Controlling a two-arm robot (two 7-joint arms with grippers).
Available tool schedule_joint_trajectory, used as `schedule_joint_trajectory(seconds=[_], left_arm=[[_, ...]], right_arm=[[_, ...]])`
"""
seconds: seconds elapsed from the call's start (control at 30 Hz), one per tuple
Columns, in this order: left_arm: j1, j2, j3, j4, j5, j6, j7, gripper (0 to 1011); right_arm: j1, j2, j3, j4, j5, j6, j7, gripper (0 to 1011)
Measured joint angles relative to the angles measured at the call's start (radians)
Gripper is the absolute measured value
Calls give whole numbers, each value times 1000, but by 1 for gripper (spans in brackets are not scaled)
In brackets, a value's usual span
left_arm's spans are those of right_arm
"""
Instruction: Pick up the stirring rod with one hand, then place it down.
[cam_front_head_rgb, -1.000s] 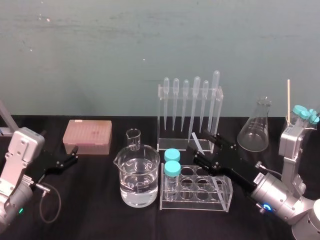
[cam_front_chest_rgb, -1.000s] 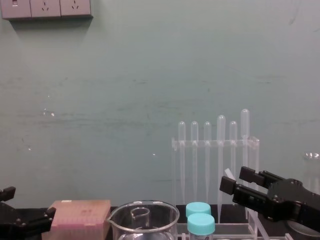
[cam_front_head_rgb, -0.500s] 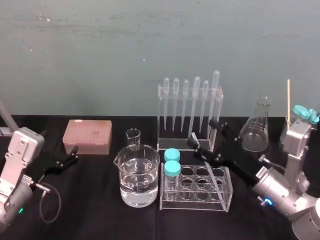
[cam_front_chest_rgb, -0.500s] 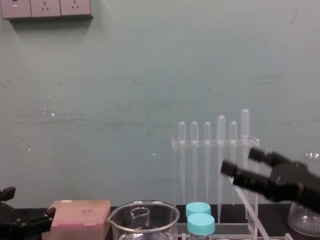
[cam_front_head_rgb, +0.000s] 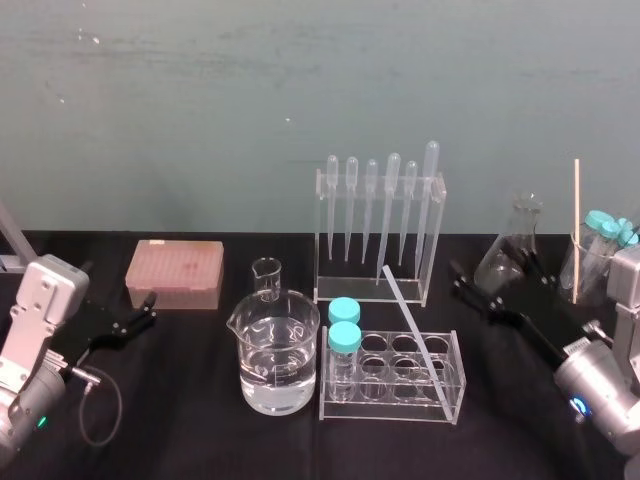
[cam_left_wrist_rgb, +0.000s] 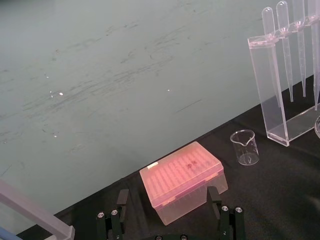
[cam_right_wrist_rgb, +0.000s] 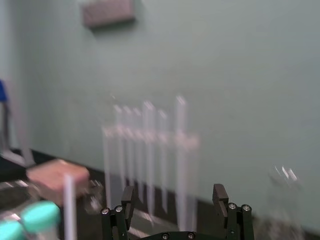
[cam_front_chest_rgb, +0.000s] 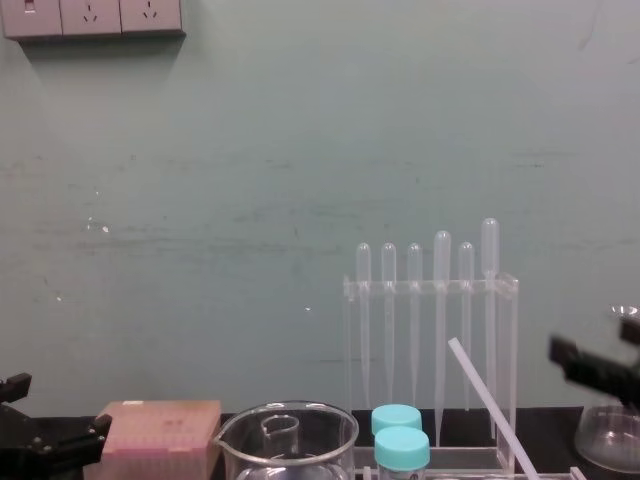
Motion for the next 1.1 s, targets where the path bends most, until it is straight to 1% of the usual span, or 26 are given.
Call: schedule_joint_trajectory(seconds=[0.03, 0.07, 0.13, 0.17, 0.3, 1.1], left_arm=[[0, 0, 0, 0, 0, 0, 0, 1000], [0, 0, 0, 0, 0, 0, 0, 1000], [0, 0, 0, 0, 0, 0, 0, 1000], [0, 0, 0, 0, 0, 0, 0, 1000], [0, 0, 0, 0, 0, 0, 0, 1000], [0, 0, 0, 0, 0, 0, 0, 1000]], right_arm=[[0, 0, 0, 0, 0, 0, 0, 1003], [-11, 4, 6, -1, -3, 36, -16, 1003], [-21, 7, 11, -3, -4, 72, -25, 1003], [-29, 8, 15, -4, -4, 98, -29, 1003], [-34, 6, 23, -2, 8, 134, -17, 1003], [-33, 7, 20, 0, 8, 127, -14, 1003]])
